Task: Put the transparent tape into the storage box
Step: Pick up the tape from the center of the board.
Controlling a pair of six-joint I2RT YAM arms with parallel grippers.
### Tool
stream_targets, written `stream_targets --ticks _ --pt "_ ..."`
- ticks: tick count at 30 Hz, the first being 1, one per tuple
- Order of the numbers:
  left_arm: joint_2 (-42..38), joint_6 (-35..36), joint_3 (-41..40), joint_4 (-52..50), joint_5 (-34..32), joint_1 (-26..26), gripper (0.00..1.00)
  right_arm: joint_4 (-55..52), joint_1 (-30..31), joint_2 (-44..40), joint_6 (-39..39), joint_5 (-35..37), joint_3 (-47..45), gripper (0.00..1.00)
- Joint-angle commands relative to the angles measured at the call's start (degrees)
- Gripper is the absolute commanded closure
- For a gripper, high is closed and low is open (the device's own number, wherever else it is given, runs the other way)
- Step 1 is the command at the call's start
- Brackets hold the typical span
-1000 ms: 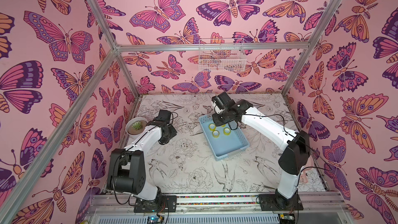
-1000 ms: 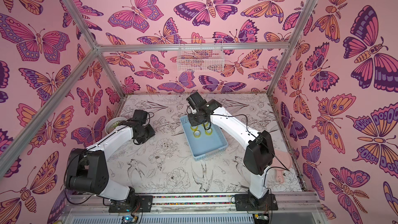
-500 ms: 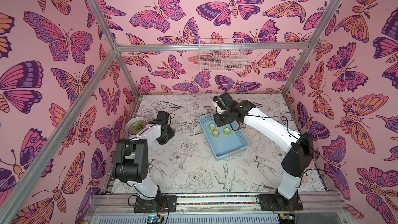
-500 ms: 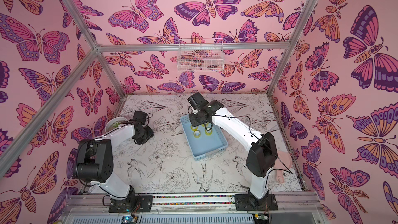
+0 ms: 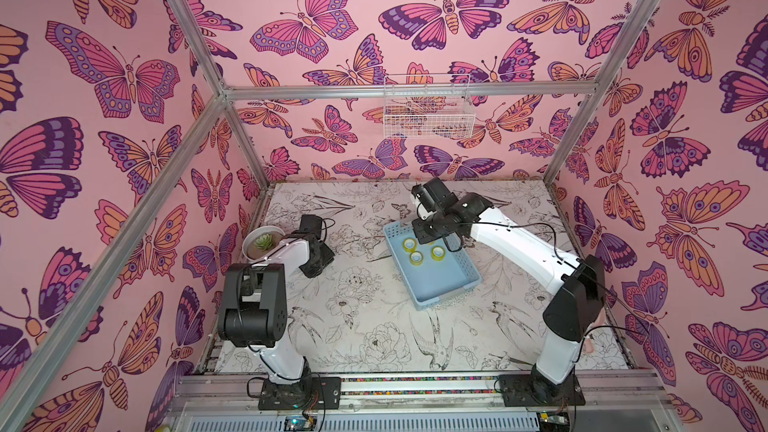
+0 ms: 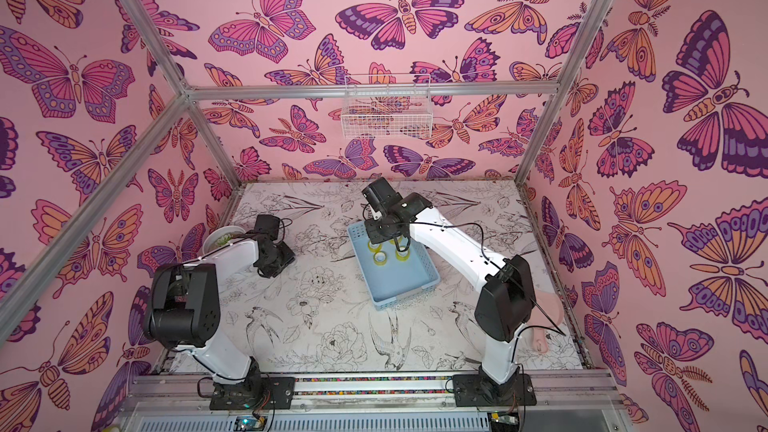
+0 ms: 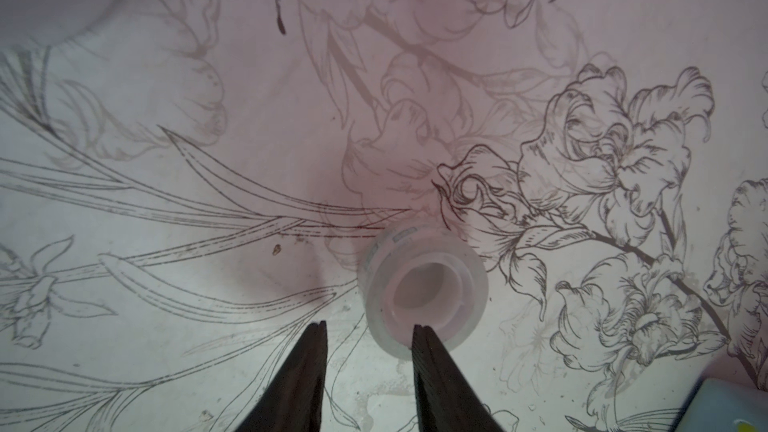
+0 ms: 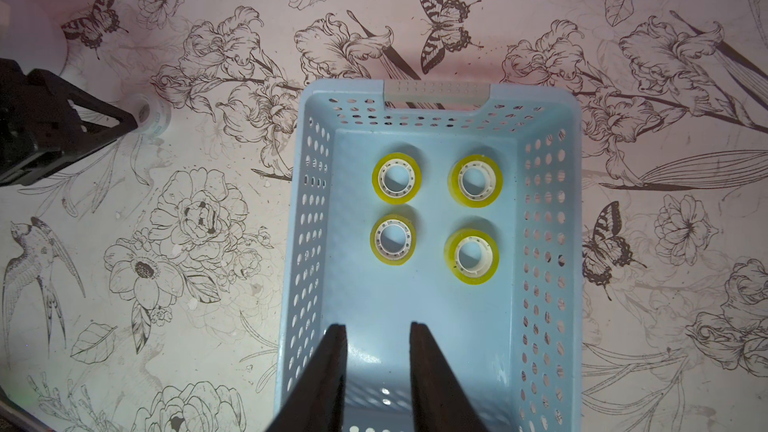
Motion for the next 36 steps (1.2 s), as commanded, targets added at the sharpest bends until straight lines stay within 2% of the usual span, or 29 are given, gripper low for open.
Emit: stream_targets --ticks 1,6,26,31,36 --pt "-2.5 -0.6 -0.6 0.5 -1.0 0.3 0.61 -0.2 -0.2 -0.4 0.6 1.1 0.4 0.68" --pt "-4.5 -0.7 -1.2 0.6 -2.3 0.5 0.61 0.2 -0.1 0.0 0.6 1.0 0.7 0.69" --pt "3.5 -1.0 0.7 3.6 -1.8 0.7 0.61 0.3 -0.7 1.9 0.1 0.5 2.0 0.69" --pt "3.5 -1.5 -0.9 4.1 -1.5 0.7 0.66 0.5 -0.9 2.2 0.1 0.5 2.4 0.69" --pt "3.0 -1.5 -2.1 4.3 -1.6 0.7 0.8 0.4 -0.9 2.5 0.0 0.6 3.2 0.69"
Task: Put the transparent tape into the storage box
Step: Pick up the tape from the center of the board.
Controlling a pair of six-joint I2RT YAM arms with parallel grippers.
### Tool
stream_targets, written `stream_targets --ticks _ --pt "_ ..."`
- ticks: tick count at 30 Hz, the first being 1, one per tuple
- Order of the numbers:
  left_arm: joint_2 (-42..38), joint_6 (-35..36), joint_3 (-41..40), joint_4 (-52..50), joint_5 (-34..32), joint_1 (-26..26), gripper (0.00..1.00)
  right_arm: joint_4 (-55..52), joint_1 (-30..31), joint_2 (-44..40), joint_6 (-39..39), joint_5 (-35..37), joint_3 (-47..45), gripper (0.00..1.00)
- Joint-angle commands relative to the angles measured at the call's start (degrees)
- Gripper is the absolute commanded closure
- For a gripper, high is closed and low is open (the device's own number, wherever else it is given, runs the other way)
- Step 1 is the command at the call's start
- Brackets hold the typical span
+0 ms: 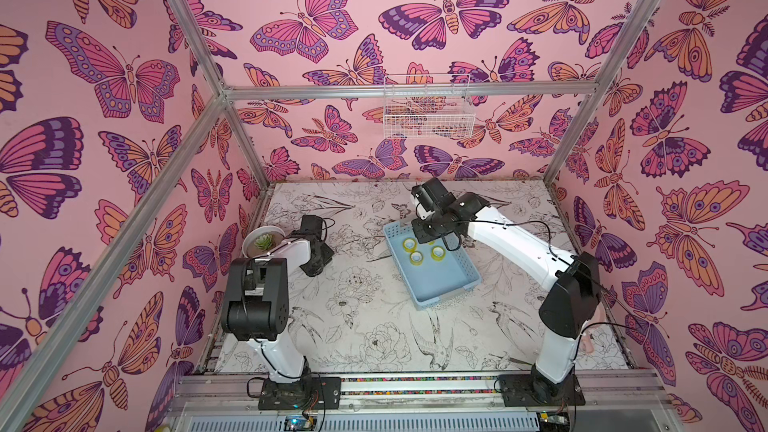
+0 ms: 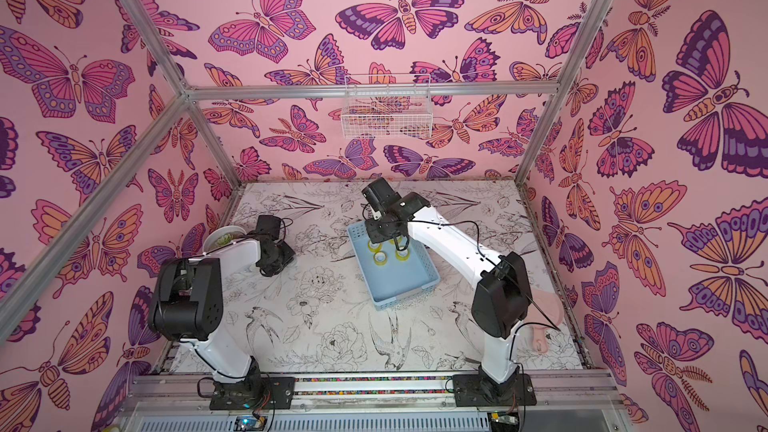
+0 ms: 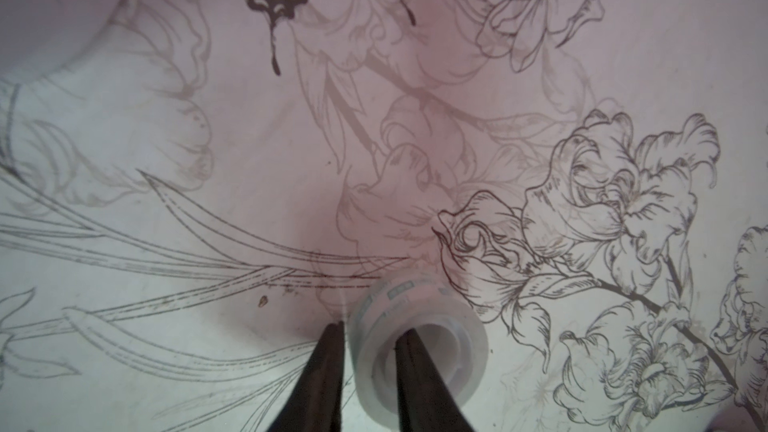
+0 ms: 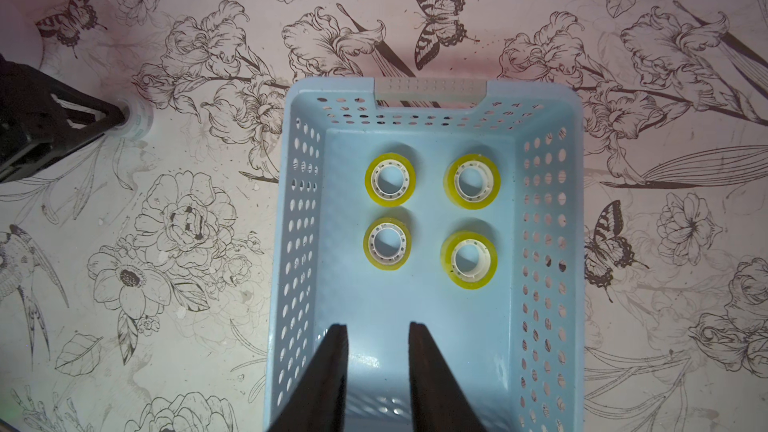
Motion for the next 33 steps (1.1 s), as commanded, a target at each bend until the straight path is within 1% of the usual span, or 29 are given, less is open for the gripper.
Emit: stream_targets --ticks 1,4,7,13,19,23,27,28,30,33 --pt "0.3 -0.2 -1.8 -0.4 -0.1 0.4 0.84 0.2 -0.2 0.9 0.0 0.5 2.6 0.7" --pt "-0.2 -0.1 -2.2 -0.4 0.2 0.4 0.94 0.4 -0.3 0.9 0.0 0.7 2.7 0.7" --pt "-1.5 0.0 -2.8 -0.4 0.4 0.3 1.0 0.3 -0.4 0.7 0.0 0.8 3.2 0.7" --pt "-5.9 3.0 -2.8 -0.5 2.4 -0.3 1.0 0.3 -0.3 0.4 0.0 0.8 3.6 0.7" --pt "-10.9 6.1 -0.9 -2.9 4.4 -1.7 1.0 -0.8 -0.4 0.4 0.0 1.4 5.2 0.7" --pt "-14.9 8.1 0.9 -6.3 4.3 -3.8 1.0 -2.0 -1.0 -0.4 0.4 2.8 5.3 0.7" --pt "-18.5 10.5 3.3 -9.9 3.9 -6.9 1.0 -1.9 -1.9 -2.7 1.1 3.9 2.8 0.68" --pt "-19.3 11.2 4.1 -11.1 3.8 -7.9 1.0 -2.0 -2.2 -3.2 1.2 4.1 2.2 0.66" --pt "-20.6 12.5 5.6 -12.9 3.4 -9.7 1.0 -2.4 -2.7 -4.1 1.4 4.8 1.3 0.52" --pt "-22.3 13.9 7.8 -14.9 3.5 -12.8 1.0 -1.9 -3.4 -6.1 1.9 6.5 -0.9 0.24"
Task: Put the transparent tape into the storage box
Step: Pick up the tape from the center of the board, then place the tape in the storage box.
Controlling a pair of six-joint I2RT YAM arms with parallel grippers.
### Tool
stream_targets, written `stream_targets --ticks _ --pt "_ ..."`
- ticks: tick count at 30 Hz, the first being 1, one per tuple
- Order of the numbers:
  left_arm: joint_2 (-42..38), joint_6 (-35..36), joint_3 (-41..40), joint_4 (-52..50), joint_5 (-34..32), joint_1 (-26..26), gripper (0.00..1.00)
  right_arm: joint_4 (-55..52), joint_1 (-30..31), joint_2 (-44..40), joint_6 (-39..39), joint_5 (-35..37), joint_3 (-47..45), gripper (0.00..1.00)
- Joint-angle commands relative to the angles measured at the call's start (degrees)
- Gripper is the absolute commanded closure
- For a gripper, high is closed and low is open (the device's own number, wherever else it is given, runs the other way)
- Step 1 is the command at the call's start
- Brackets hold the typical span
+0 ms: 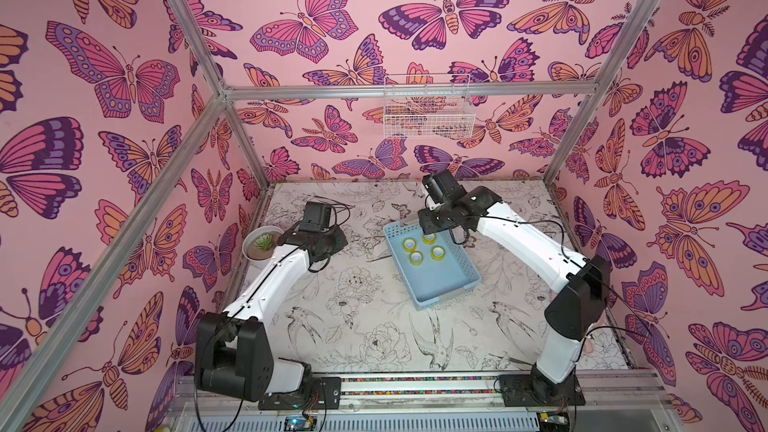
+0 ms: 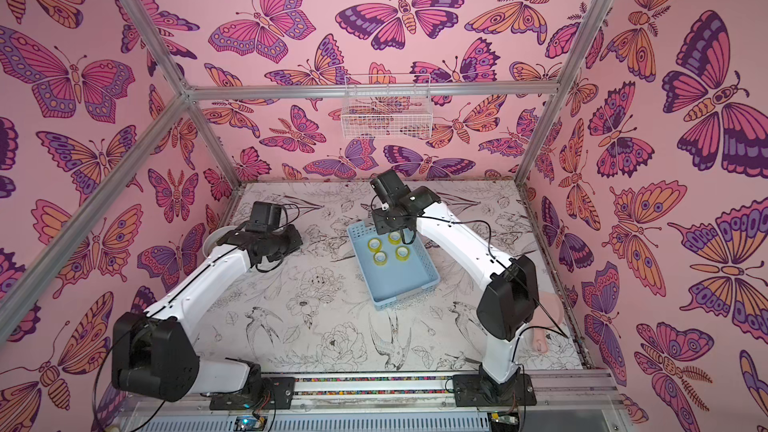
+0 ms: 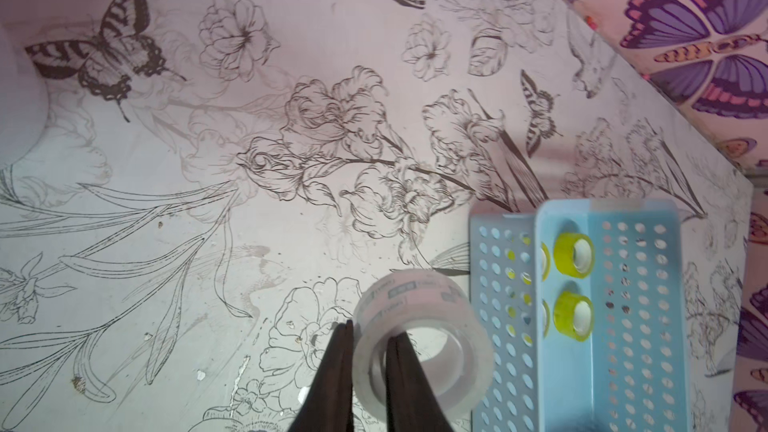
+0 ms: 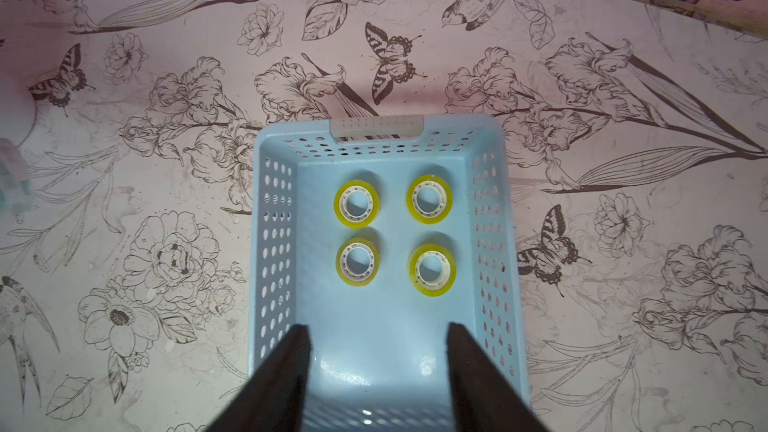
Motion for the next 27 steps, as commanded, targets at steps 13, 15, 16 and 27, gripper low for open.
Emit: stream_targets --ticks 13,15,16,27 --pt "0.1 8.3 11.4 -11.0 0.1 -14.2 1.0 -0.2 -6.8 -9.5 1.6 1.0 -8.3 0.05" --pt "1.8 10.1 13.9 -13.1 -0.4 -16.8 1.0 -0.1 -8.0 -10.6 1.8 0.9 -9.5 0.04" --pt "2.7 10.7 15.0 -14.0 -0.5 -17.7 1.0 0.0 -8.7 -11.1 2.0 0.8 -10.1 0.03" --pt "15.6 15.5 23.1 -16.0 0.6 -28.0 1.0 2.0 -16.3 -17.3 2.7 -1.8 -15.4 0.01"
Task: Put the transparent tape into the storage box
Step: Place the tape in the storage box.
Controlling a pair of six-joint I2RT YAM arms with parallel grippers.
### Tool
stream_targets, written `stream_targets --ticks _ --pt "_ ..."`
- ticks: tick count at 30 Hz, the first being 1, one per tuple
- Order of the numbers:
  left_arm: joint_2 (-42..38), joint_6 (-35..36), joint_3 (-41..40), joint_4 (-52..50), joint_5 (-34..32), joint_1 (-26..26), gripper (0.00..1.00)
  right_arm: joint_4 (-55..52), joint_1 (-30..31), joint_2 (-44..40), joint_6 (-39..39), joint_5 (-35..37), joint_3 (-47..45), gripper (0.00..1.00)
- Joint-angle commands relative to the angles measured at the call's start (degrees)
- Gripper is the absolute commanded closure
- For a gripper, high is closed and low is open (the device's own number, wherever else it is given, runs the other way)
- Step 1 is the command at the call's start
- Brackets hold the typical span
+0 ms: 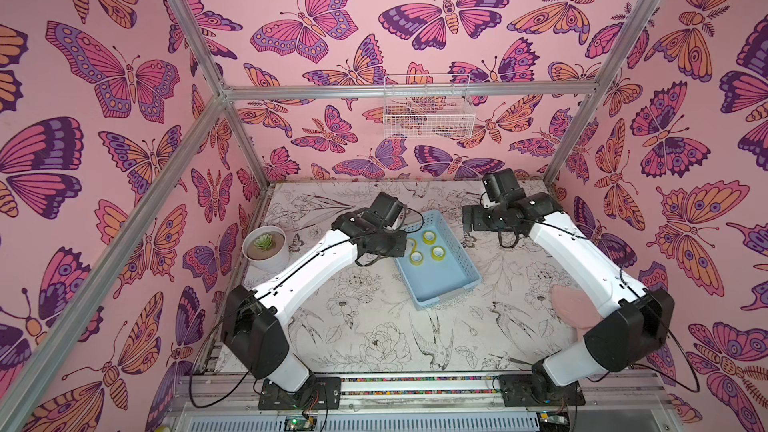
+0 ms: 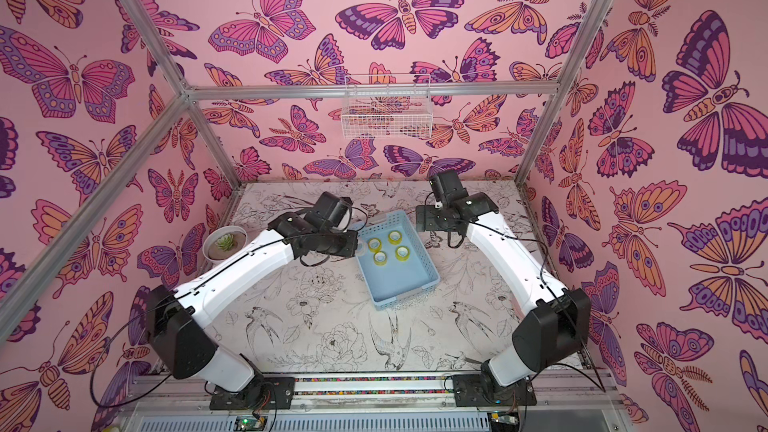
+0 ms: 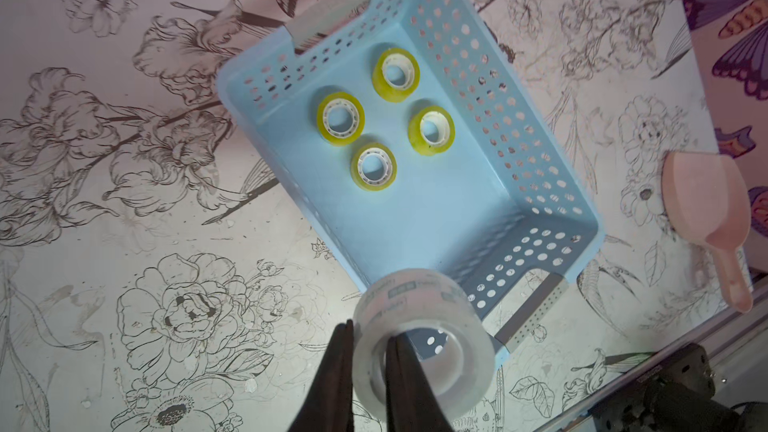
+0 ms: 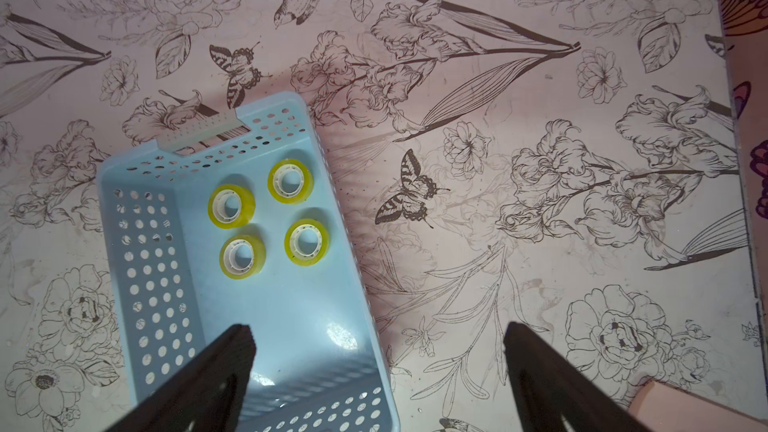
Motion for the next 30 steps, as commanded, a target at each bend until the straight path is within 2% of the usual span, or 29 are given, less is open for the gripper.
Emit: stream_targets --ticks 1,9,18,30 --pt "4.1 3.2 2.4 -1.9 0.5 -2.1 1.0 1.2 -0.9 -1.8 0.5 -1.0 -0.7 0.01" --pt "17.0 5.1 9.0 -1.8 2.0 -4.5 1.0 3.2 -1.0 -2.2 0.9 -3.8 -2.5 0.0" --pt "27.0 6.1 12.8 -1.7 2.6 -5.0 1.0 4.4 -1.2 -3.1 0.6 -4.7 -5.1 0.01" --pt "29.8 5.7 10.6 -0.3 1.6 -5.0 0.99 5.5 -1.6 -3.0 0.4 -6.0 -6.0 0.01"
